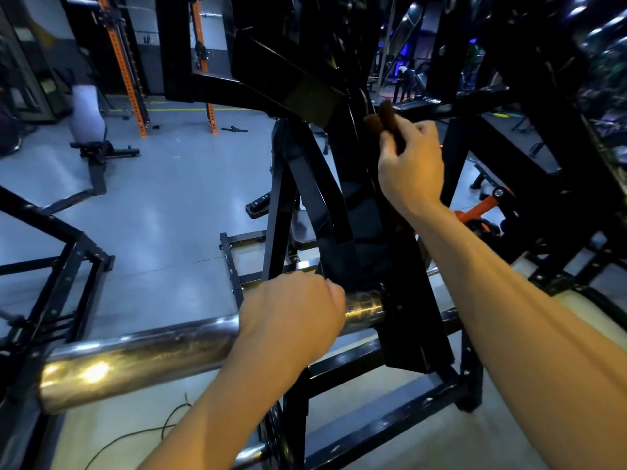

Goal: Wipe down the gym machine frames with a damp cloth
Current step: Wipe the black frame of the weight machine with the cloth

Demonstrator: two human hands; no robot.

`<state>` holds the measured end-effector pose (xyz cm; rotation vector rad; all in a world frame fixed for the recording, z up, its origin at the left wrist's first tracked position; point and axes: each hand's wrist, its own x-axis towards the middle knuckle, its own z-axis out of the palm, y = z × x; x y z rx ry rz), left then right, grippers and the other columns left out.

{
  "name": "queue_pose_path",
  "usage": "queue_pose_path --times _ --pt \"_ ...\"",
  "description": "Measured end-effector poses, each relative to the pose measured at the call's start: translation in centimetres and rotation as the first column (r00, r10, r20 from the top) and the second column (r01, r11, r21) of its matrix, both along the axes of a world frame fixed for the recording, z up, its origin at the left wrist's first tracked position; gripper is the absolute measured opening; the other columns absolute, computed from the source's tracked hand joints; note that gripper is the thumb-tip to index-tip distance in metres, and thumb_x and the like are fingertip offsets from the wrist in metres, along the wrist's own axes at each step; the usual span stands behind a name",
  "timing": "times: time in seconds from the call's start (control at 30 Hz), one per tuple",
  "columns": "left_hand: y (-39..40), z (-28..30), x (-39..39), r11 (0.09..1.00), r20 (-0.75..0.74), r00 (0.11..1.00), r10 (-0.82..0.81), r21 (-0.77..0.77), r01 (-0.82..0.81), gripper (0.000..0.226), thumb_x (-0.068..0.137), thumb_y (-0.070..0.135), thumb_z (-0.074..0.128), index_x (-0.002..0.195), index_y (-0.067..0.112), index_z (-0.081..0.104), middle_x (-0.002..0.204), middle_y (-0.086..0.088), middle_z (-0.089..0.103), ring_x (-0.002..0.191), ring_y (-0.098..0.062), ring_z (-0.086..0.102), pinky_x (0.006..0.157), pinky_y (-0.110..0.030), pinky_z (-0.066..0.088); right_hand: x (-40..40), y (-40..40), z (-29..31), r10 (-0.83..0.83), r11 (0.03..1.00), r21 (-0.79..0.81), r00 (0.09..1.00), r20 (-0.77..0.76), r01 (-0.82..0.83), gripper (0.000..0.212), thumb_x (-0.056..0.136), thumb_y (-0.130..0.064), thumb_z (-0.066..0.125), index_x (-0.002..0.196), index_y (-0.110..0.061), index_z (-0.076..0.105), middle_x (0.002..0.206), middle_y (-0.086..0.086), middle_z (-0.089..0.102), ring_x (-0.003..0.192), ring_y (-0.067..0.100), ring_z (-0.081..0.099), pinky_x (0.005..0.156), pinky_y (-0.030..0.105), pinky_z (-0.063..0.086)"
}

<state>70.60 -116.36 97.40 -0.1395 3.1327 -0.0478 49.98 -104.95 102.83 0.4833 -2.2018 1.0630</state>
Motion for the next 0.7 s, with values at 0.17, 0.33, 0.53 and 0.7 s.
queue_pose_path --times 0.17,0.33,0.53,0.7 --pt "0.0 -0.1 -0.3 0.998 -0.009 0.999 0.032 0.049 -0.032 0.029 0.105 0.024 0.029 0.100 0.020 0.057 0.079 0.000 0.054 0.067 -0.018 0.052 0.057 -0.031 0.043 2.4 0.4 -2.1 0.086 0.985 0.158 0.988 -0.132 -0.064 0.040 0.108 -0.035 0.052 0.146 -0.025 0.056 0.115 -0.007 0.044 0.087 0.010 0.051 0.065 0.018 0.041" --pt "0.1 0.0 0.0 1.000 -0.019 1.000 -0.023 -0.003 0.023 0.014 0.103 0.016 0.041 0.107 0.024 0.051 0.089 -0.003 0.060 0.082 -0.025 0.064 0.074 -0.043 0.061 0.3 0.2 -0.3 -0.014 1.000 0.015 1.000 -0.012 0.014 0.034 0.108 -0.035 0.050 0.139 -0.028 0.060 0.112 -0.005 0.045 0.078 0.009 0.055 0.063 0.030 0.049" --pt "0.0 -0.3 -0.1 0.999 -0.026 0.999 -0.025 -0.026 0.024 0.025 0.105 0.015 0.031 0.106 0.022 0.055 0.082 -0.002 0.057 0.074 -0.022 0.059 0.066 -0.036 0.055 2.9 -0.6 -1.6 0.113 0.979 0.186 0.980 -0.165 -0.081 0.041 0.107 -0.034 0.053 0.146 -0.024 0.057 0.121 -0.003 0.051 0.098 0.013 0.054 0.069 0.023 0.045" --pt "-0.2 -0.2 -0.1 0.995 -0.020 0.997 -0.080 -0.067 0.079 0.028 0.104 0.014 0.034 0.125 0.018 0.052 0.078 -0.002 0.048 0.069 -0.023 0.054 0.056 -0.032 0.045 0.7 0.0 -0.3 -0.005 1.000 0.006 1.000 -0.011 0.005 0.036 0.108 -0.035 0.050 0.142 -0.026 0.058 0.115 -0.006 0.047 0.080 0.009 0.055 0.068 0.030 0.055"
